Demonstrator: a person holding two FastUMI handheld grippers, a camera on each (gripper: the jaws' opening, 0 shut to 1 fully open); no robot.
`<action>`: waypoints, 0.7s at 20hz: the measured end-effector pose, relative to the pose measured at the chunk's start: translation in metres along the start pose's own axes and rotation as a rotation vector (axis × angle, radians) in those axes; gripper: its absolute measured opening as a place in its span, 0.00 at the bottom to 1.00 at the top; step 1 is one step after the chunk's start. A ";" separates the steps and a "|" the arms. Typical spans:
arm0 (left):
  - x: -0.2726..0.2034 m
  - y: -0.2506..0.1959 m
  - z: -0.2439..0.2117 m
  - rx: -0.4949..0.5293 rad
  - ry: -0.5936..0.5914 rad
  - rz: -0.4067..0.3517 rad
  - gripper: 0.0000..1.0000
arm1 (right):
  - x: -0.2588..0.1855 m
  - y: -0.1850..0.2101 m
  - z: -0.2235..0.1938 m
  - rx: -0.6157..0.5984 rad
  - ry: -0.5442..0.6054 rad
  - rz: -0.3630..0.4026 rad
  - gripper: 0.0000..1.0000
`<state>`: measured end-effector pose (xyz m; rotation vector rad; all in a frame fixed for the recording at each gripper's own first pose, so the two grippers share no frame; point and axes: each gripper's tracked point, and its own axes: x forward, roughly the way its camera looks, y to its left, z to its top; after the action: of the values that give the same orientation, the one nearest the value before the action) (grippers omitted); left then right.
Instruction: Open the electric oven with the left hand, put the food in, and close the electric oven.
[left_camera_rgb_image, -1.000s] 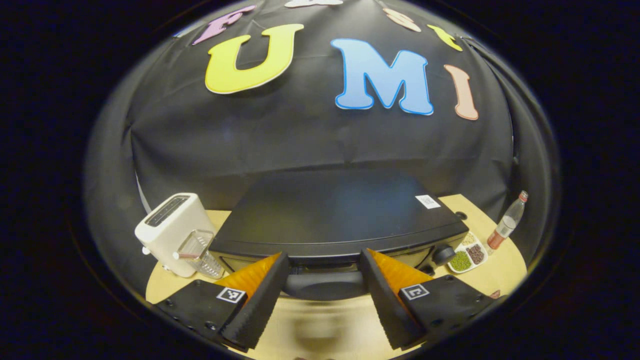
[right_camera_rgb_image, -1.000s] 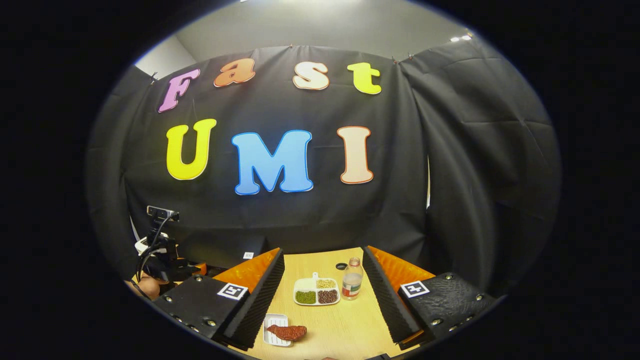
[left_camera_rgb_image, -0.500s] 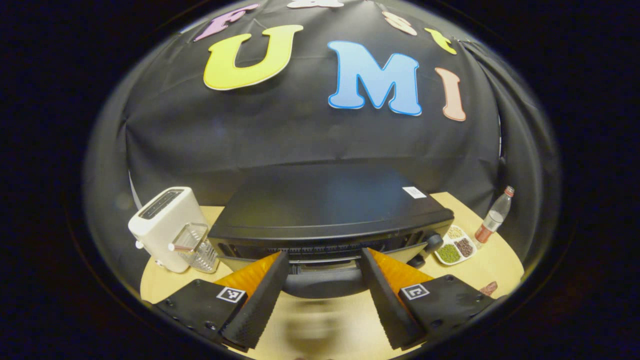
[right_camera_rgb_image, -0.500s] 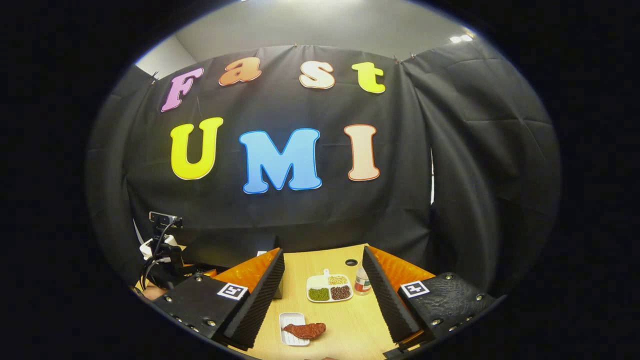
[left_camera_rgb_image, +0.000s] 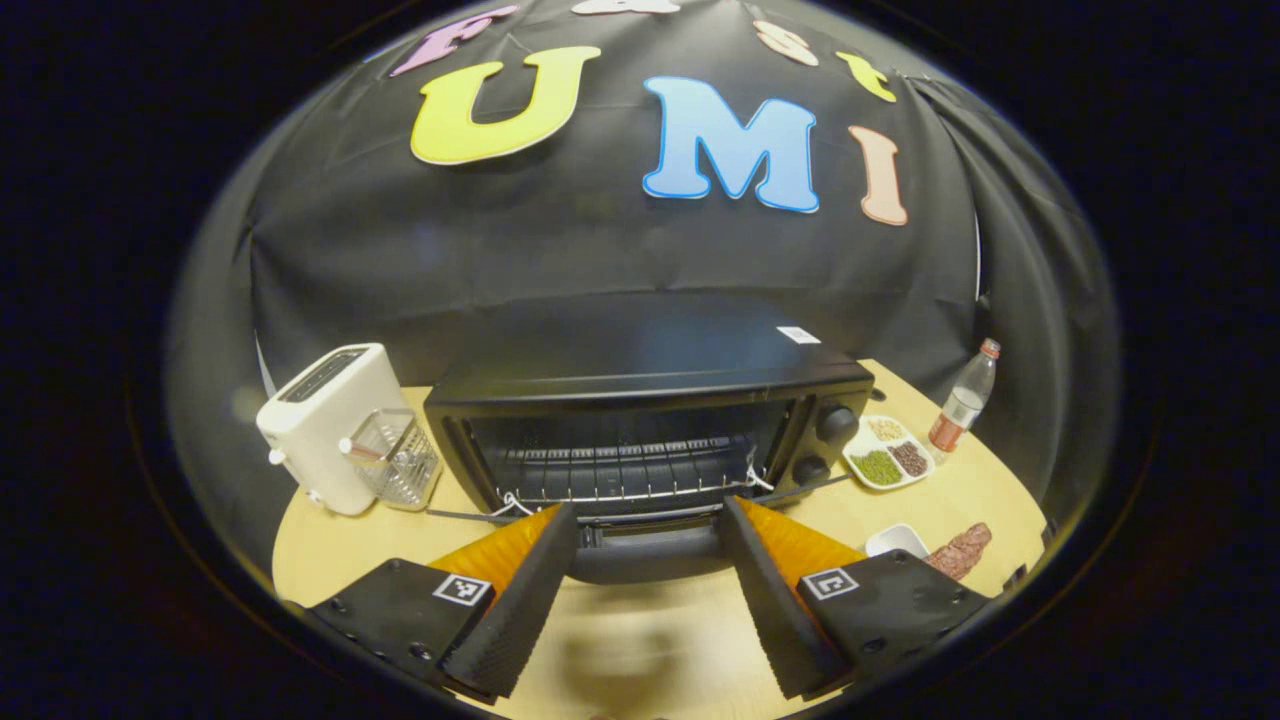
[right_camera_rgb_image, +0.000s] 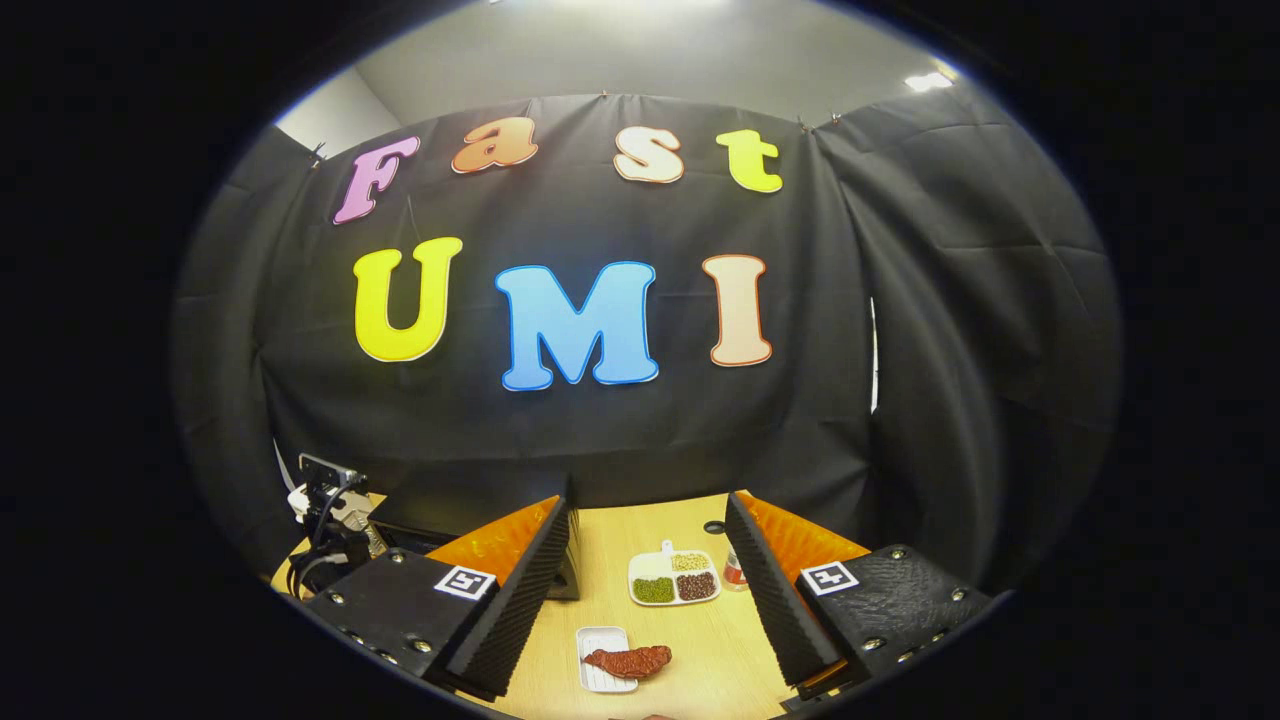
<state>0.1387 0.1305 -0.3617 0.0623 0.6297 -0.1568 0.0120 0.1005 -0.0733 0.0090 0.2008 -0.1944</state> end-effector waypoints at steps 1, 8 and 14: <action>-0.002 -0.001 -0.006 0.003 0.002 0.000 0.97 | 0.000 0.000 0.001 0.000 -0.002 0.009 0.95; -0.009 -0.004 -0.036 0.075 0.020 0.022 1.00 | 0.014 -0.003 -0.005 -0.016 0.023 0.065 0.95; -0.015 -0.004 -0.060 0.122 0.037 0.029 1.00 | 0.020 -0.003 -0.016 -0.014 0.056 0.095 0.95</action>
<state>0.0908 0.1345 -0.4016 0.1920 0.6551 -0.1661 0.0277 0.0942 -0.0932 0.0106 0.2575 -0.0978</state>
